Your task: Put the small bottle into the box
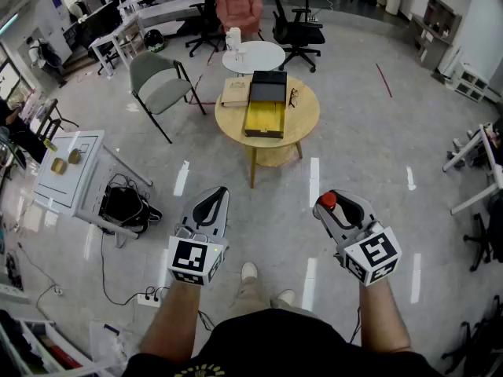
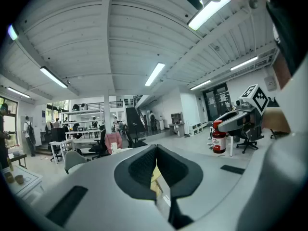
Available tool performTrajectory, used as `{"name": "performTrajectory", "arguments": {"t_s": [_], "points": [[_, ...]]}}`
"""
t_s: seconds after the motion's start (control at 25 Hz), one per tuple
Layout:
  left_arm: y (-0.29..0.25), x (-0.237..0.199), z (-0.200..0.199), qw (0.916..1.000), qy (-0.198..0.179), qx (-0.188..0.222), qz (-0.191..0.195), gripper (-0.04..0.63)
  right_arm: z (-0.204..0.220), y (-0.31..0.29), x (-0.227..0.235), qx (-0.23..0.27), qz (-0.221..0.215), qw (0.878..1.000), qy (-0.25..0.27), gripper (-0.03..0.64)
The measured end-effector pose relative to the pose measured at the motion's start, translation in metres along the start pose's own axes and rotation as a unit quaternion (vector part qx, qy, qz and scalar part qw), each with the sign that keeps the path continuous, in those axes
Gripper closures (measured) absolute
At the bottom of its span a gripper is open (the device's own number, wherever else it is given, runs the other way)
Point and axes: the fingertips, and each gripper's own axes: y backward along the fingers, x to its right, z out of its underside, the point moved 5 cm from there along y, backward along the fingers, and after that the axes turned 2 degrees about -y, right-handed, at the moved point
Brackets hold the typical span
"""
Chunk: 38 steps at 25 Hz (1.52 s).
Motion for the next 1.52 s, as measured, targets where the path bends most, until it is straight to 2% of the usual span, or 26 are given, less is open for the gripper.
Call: {"name": "performTrajectory", "arguments": {"t_s": [0.4, 0.68, 0.88, 1.04, 1.24, 1.52], "points": [[-0.008, -0.054, 0.007, 1.0000, -0.002, -0.002, 0.002, 0.577, -0.013, -0.043, -0.012, -0.003, 0.006, 1.000, -0.011, 0.462], [-0.029, -0.099, 0.022, 0.9995, 0.007, -0.011, 0.029, 0.577, -0.036, -0.083, -0.014, -0.007, 0.025, 1.000, -0.004, 0.462], [-0.043, -0.132, 0.025, 0.9990, 0.021, 0.001, 0.039, 0.577, -0.049, -0.110, -0.019, -0.010, 0.033, 0.999, 0.002, 0.463], [-0.052, -0.144, 0.026, 0.9983, 0.017, 0.013, 0.054, 0.577, -0.060, -0.126, -0.022, -0.009, 0.041, 0.999, 0.004, 0.463], [-0.064, -0.167, 0.035, 0.9983, 0.015, 0.012, 0.056, 0.577, -0.064, -0.145, -0.019, -0.010, 0.064, 0.998, -0.003, 0.463], [-0.084, -0.181, 0.040, 0.9975, 0.014, 0.007, 0.069, 0.577, -0.059, -0.166, -0.017, -0.021, 0.056, 0.998, -0.004, 0.463]]}}
